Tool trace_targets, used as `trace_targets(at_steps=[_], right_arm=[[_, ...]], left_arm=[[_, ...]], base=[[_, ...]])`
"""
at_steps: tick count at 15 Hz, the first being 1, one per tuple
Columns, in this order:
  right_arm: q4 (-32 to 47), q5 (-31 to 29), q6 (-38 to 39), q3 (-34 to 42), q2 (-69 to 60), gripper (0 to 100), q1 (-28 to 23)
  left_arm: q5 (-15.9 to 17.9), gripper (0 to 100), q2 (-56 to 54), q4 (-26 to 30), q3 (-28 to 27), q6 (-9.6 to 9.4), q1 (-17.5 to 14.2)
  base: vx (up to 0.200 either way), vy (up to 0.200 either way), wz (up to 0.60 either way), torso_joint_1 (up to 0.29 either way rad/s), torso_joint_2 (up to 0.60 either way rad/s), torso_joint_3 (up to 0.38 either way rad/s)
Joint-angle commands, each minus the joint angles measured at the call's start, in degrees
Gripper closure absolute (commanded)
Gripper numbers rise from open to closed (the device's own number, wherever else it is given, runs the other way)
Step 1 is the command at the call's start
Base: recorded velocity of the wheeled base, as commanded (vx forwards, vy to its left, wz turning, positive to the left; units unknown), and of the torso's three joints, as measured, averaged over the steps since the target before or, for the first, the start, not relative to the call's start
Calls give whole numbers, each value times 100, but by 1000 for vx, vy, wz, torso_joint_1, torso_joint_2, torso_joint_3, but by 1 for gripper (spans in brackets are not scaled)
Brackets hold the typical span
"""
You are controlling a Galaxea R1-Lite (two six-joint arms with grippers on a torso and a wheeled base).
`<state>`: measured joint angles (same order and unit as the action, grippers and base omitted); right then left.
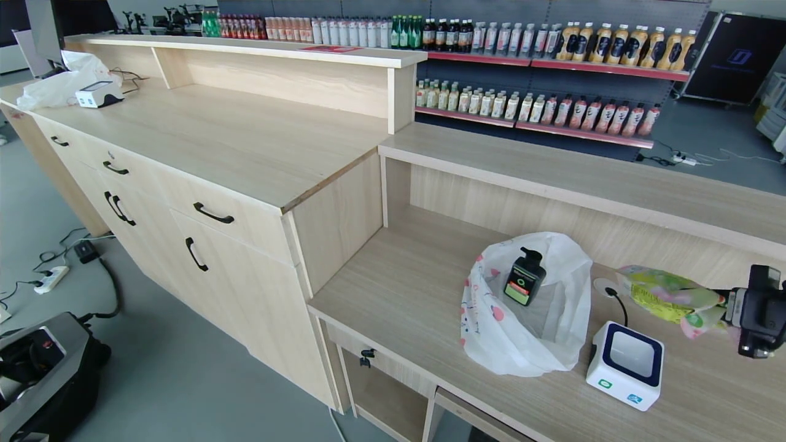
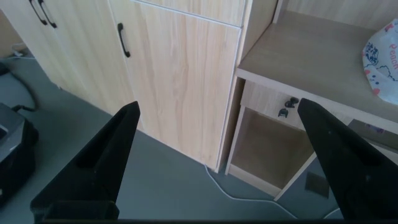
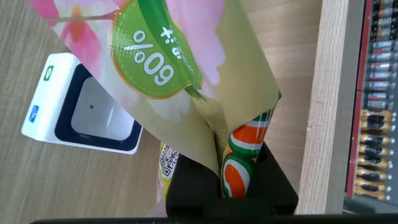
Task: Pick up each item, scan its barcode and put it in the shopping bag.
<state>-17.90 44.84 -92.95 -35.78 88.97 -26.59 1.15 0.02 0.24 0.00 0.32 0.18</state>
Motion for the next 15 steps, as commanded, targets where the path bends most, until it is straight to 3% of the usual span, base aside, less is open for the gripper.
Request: trace_targets(at_steps=[1, 4, 7, 10, 15], right_arm=[[260, -669, 2282, 291, -1567, 100, 338], [199, -1170, 3644, 458, -1751, 100, 646], [-285, -1170, 4154, 651, -1716, 100, 804], [-399, -1249, 5586, 660, -1567, 100, 1569], [-680, -1390, 6202, 502, -644, 100, 1789]], left_arm=[[0, 0, 6, 2, 0, 3, -1], [0, 0, 6, 2, 0, 3, -1], [0, 0, 6, 2, 0, 3, -1], [0, 0, 6, 2, 0, 3, -1], [0, 0, 6, 2, 0, 3, -1]], base=[[0, 0, 0, 0, 0, 0], [0, 0, 0, 0, 0, 0], [0, 0, 400, 3, 0, 2], [0, 0, 200, 6, 2, -1], [0, 0, 0, 0, 0, 0]])
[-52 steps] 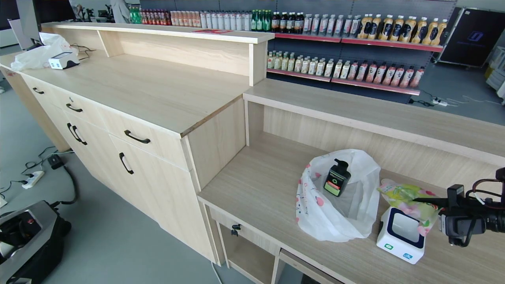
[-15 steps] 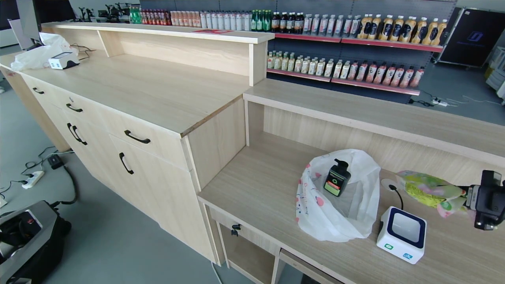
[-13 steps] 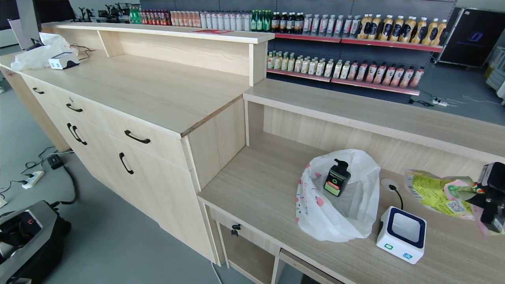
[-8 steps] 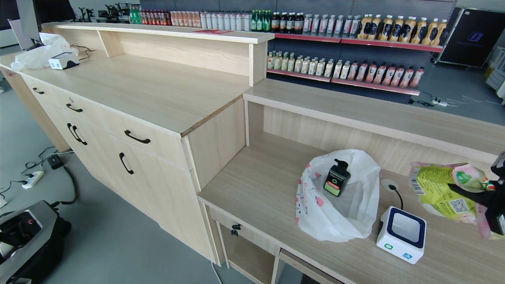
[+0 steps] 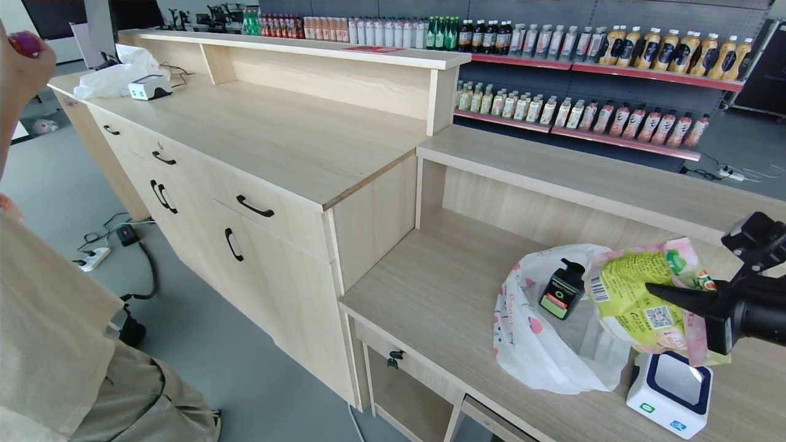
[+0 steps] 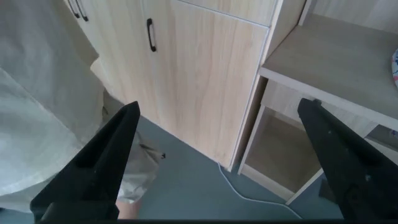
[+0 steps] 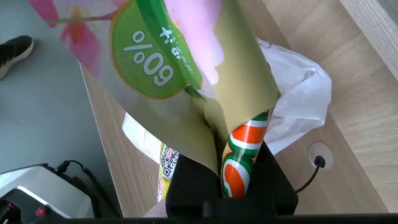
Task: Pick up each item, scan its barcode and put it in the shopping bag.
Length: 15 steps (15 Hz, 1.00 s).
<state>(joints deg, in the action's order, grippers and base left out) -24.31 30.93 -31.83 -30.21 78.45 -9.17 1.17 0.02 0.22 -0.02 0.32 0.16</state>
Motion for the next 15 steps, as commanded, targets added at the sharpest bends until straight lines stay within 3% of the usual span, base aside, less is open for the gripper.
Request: trace_targets(at_steps=[1, 9, 15], right_arm=[[-48, -17, 89, -64, 619, 100, 29], [-434, 1, 80, -539, 2166, 100, -6], [-584, 142, 98, -1013, 3010, 100, 275]], left_arm=[[-3, 0, 6, 4, 2, 3, 2], [-3, 0, 6, 4, 2, 3, 2], [-3, 0, 6, 4, 2, 3, 2]], base=[[0, 0, 0, 0, 0, 0], [0, 0, 0, 0, 0, 0], [0, 0, 0, 0, 0, 0]])
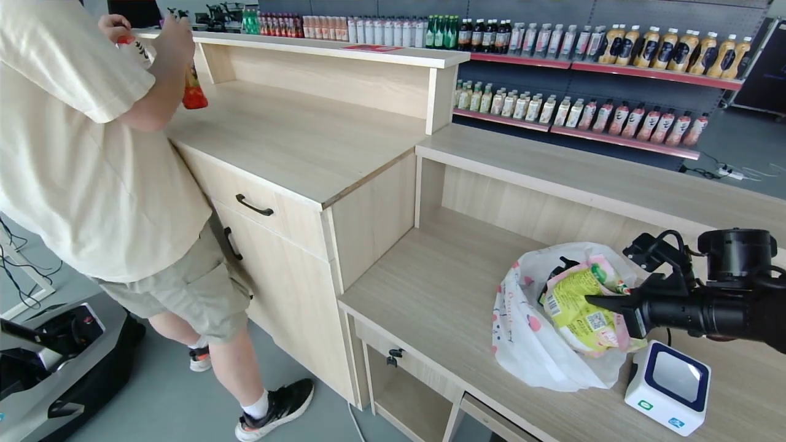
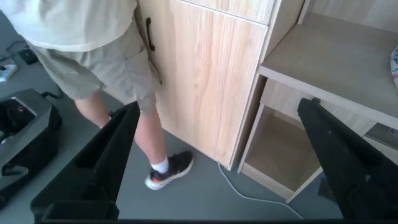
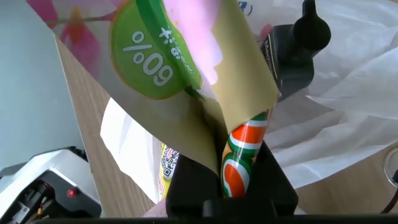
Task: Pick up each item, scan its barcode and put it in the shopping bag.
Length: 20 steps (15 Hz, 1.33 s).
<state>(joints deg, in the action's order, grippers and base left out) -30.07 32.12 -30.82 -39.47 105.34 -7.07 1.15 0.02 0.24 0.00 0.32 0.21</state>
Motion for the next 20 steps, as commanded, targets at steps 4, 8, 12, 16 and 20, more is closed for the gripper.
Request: trace_targets(at_steps=[4, 8, 12, 16, 20], right_arm=[[-113, 31, 6, -245, 707, 100, 294], [-350, 31, 181, -623, 1156, 100, 417], [-350, 22, 296, -685, 1243, 100, 479], [-359, 22, 287, -693, 1296, 100, 443], [-359, 22, 269, -649, 1314, 0, 443]], left_arm=[[0, 0, 6, 2, 0, 3, -3], [0, 0, 6, 2, 0, 3, -3], [0, 0, 6, 2, 0, 3, -3], [0, 0, 6, 2, 0, 3, -3], [0, 0, 6, 2, 0, 3, -3]], base=[[0, 0, 0, 0, 0, 0], [0, 0, 0, 0, 0, 0], [0, 0, 0, 0, 0, 0], [0, 0, 0, 0, 0, 0], [0, 0, 0, 0, 0, 0]])
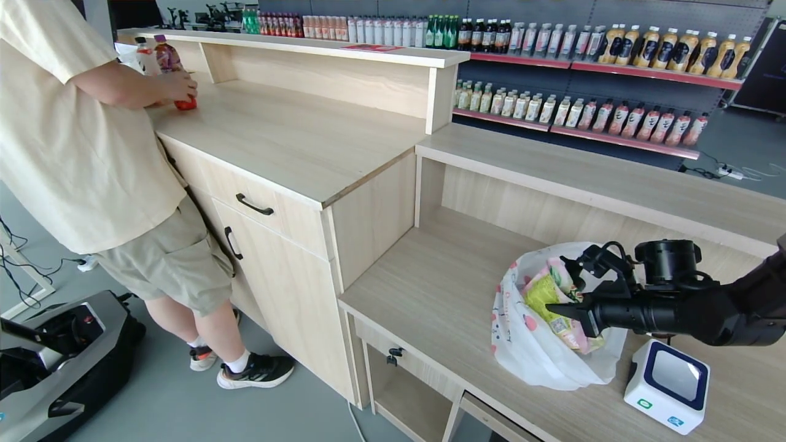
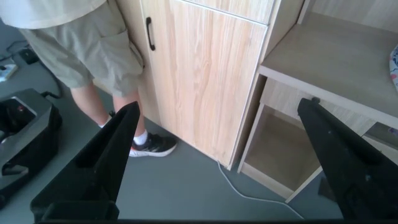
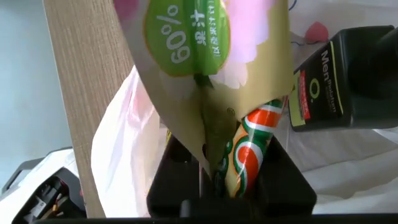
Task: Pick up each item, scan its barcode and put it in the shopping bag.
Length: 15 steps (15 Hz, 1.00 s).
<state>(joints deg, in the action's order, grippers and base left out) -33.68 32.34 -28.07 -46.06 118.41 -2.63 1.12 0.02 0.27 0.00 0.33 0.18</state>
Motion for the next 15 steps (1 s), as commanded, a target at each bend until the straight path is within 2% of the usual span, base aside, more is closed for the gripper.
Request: trace_targets(at_steps=[1, 3, 6, 8, 12, 14, 15], right_arm=[[2, 0, 4, 0, -55, 0, 0], [-7, 18, 13, 9, -327, 0, 17], [-7, 519, -14, 317, -1180, 0, 44], [-68, 642, -5, 457, -1619, 0, 35], [-103, 607, -14, 756, -2823, 0, 0], [-77, 528, -31, 1152, -3869, 0, -264], [-51, 396, -75, 1257, -4247, 0, -378]], left_arm=[[2, 0, 6, 0, 0, 2, -1], [2, 0, 6, 0, 0, 2, -1], [2, 0, 6, 0, 0, 2, -1], [2, 0, 6, 0, 0, 2, -1], [2, 0, 6, 0, 0, 2, -1], [2, 0, 6, 0, 0, 2, -1], [2, 0, 6, 0, 0, 2, -1]], base=[[0, 0, 0, 0, 0, 0], [0, 0, 0, 0, 0, 0], [0, 0, 0, 0, 0, 0], [0, 0, 0, 0, 0, 0], [0, 0, 0, 0, 0, 0], [0, 0, 0, 0, 0, 0], [0, 0, -600, 2, 2, 2]])
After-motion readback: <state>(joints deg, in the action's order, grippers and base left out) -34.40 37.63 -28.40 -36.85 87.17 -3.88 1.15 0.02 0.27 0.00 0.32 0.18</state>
